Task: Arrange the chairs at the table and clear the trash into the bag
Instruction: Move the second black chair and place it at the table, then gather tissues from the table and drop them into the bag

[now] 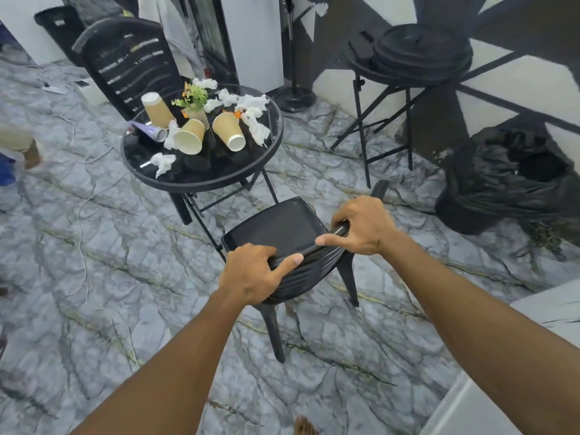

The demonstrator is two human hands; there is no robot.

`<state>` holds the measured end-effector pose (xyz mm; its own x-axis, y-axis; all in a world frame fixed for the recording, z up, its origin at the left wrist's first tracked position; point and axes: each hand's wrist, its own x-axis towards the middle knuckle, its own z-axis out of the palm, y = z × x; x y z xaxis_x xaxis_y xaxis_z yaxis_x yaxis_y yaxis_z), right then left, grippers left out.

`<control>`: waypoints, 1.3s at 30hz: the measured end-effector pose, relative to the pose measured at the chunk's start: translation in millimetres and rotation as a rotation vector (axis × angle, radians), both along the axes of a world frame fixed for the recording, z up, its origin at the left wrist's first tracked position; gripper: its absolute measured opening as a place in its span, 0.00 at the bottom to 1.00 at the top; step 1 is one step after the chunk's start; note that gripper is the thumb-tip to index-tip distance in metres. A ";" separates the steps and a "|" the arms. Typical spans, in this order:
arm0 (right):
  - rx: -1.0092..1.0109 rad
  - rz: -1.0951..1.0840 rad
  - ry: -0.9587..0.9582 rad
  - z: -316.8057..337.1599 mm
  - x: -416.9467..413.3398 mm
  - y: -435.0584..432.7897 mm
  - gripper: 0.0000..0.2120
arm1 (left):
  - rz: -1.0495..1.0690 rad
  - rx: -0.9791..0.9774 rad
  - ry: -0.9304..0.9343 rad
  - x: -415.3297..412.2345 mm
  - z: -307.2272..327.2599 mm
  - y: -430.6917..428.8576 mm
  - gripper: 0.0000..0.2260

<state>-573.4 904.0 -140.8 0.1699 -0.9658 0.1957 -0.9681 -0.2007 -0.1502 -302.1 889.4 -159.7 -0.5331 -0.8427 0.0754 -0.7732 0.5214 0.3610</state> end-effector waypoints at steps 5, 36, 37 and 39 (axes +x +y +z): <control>0.078 0.066 0.069 -0.8 -5.8 23.8 0.49 | -0.060 0.105 0.017 -5.1 -4.2 16.0 0.36; 0.443 -0.114 -0.288 59.9 111.8 -62.1 0.17 | 0.135 0.459 0.088 74.0 54.5 -87.9 0.16; 0.444 -0.110 -0.286 62.9 110.9 -70.2 0.16 | 0.135 0.447 0.081 69.4 56.8 -93.3 0.16; 0.437 -0.100 -0.280 68.8 104.4 -87.4 0.14 | 0.144 0.422 0.079 56.2 59.8 -108.2 0.15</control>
<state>-469.0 816.6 -72.0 0.0720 -0.9762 -0.2045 -0.8900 0.0297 -0.4549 -245.9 781.2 -99.9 -0.4146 -0.8736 -0.2549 -0.7884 0.2050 0.5800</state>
